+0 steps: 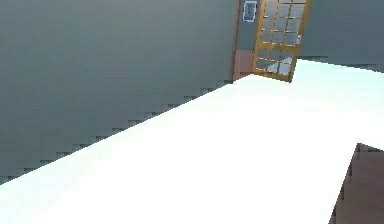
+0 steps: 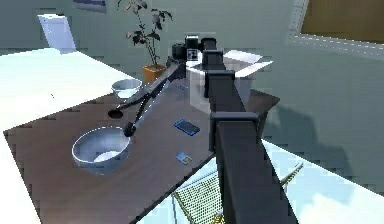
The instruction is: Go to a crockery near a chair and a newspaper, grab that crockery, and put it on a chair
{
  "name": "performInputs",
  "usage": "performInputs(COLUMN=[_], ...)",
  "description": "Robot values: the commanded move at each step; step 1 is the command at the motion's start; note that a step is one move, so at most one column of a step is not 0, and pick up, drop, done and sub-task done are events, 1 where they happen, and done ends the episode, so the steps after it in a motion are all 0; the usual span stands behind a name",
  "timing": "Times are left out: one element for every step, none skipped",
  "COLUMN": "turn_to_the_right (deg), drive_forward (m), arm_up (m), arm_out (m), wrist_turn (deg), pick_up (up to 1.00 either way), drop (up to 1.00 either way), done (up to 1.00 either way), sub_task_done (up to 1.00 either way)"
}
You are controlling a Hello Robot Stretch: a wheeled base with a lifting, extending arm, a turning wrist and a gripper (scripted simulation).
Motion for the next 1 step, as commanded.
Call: performInputs(turn_to_the_right=[0.0], drive_forward=[0.0], arm_up=[0.0], arm_out=[0.0], wrist_turn=[45.0], pick_up=[0.0], drop=[0.0], done=[0.0], sub_task_done=[0.0])
